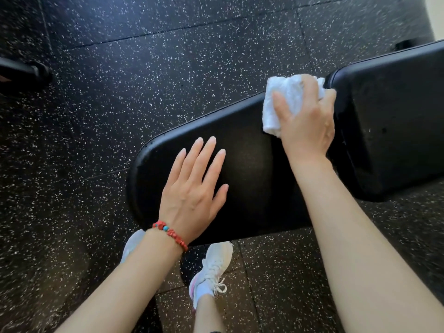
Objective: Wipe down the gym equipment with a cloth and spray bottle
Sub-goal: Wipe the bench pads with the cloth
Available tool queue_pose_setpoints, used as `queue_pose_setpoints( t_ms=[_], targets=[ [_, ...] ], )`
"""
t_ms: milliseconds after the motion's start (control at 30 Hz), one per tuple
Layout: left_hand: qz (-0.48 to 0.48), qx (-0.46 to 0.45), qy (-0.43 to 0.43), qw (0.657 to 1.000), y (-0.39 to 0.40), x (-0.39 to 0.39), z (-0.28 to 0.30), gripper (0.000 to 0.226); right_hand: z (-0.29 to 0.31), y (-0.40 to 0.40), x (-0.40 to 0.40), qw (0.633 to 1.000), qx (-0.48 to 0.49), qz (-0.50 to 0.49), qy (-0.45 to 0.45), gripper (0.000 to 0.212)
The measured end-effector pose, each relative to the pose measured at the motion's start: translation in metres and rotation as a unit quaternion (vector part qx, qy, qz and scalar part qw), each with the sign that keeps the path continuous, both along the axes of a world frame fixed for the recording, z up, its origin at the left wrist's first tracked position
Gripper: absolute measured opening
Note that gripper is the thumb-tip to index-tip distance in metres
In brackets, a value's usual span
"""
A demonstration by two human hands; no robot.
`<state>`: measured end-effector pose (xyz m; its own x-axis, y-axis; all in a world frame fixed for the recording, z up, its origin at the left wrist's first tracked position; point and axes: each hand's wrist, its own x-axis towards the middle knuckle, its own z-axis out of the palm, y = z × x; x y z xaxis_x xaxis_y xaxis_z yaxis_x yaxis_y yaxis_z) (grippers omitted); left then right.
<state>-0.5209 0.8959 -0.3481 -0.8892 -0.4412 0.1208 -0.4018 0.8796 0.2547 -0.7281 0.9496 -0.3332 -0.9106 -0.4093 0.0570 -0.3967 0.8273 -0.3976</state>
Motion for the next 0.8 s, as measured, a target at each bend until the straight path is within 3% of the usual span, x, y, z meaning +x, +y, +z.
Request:
queue_pose_setpoints(
  t_ms=[500,600,667,800],
  targets=[
    [0.031,0.005,-0.033,0.999,0.017,-0.014,0.004,0.052,0.003,0.141,0.075,0.996,-0.041,-0.057,-0.060,0.051],
    [0.012,0.015,-0.032,0.999,0.029,-0.025,0.012,0.052,0.015,0.160,0.084,0.986,-0.072,-0.080,-0.126,0.059],
    [-0.008,0.018,-0.027,0.999,0.038,-0.036,0.017,0.052,0.022,0.170,0.078,0.973,-0.103,-0.121,-0.166,0.050],
    [-0.047,0.019,-0.014,0.999,0.046,-0.070,0.022,0.052,0.030,0.176,0.037,0.965,-0.138,-0.193,-0.114,0.043]
  ],
)
